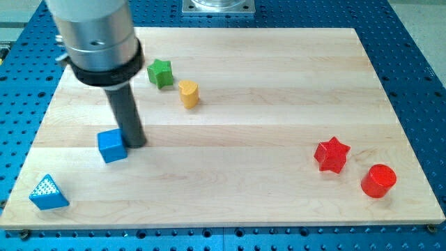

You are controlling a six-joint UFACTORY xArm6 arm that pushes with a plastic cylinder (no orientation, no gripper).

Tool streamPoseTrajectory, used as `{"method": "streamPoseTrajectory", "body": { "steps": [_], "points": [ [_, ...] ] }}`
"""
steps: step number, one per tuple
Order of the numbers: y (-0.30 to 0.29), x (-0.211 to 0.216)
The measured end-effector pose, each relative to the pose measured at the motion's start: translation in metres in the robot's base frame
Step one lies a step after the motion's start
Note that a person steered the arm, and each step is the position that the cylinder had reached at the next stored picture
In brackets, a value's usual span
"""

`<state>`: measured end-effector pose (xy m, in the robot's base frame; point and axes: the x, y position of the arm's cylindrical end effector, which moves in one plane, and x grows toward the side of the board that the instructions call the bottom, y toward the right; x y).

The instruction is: Push the red star into the cube

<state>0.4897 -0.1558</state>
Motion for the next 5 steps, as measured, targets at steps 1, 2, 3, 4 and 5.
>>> {"method": "streamPoseTrajectory", "body": {
  "steps": [1, 2, 3, 4, 5],
  "points": [
    [-0.056, 0.029],
    [-0.038, 0.050],
    [0.069, 0.026],
    [0.207, -0.013],
    [0.372, -0.024]
  ]
}}
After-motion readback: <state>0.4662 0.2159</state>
